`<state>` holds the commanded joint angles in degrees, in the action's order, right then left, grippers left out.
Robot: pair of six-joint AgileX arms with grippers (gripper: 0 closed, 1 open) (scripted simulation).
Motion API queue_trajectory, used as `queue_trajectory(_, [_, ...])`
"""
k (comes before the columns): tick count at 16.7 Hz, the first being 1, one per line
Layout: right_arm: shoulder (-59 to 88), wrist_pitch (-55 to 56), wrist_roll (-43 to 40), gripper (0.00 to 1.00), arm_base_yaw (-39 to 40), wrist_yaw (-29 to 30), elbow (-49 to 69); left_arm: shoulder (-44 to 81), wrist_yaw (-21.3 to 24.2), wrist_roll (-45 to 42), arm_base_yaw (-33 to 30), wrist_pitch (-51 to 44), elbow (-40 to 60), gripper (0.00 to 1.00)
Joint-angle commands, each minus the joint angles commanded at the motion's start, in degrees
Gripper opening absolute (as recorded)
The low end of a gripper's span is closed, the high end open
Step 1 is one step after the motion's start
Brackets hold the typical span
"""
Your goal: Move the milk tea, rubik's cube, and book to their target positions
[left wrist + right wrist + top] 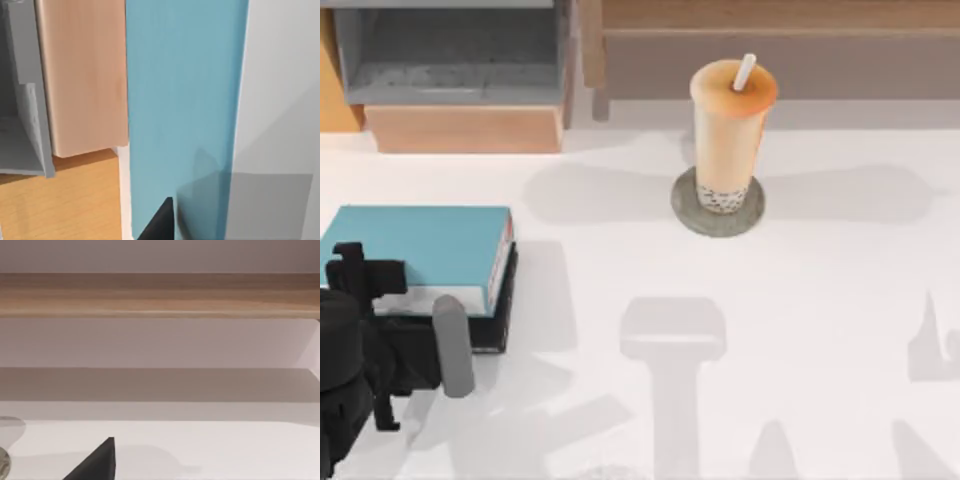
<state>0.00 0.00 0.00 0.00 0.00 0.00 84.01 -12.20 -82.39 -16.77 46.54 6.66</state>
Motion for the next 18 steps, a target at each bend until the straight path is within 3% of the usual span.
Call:
queue_trajectory(12, [0.0,0.0,0.0,1.0,0.0,0.0,0.0,0.0,0.0,0.0,0.0,0.0,0.0,0.98])
queue_trajectory(18, [0.0,0.0,0.0,1.0,0.0,0.0,0.0,0.0,0.0,0.0,0.0,0.0,0.0,1.0])
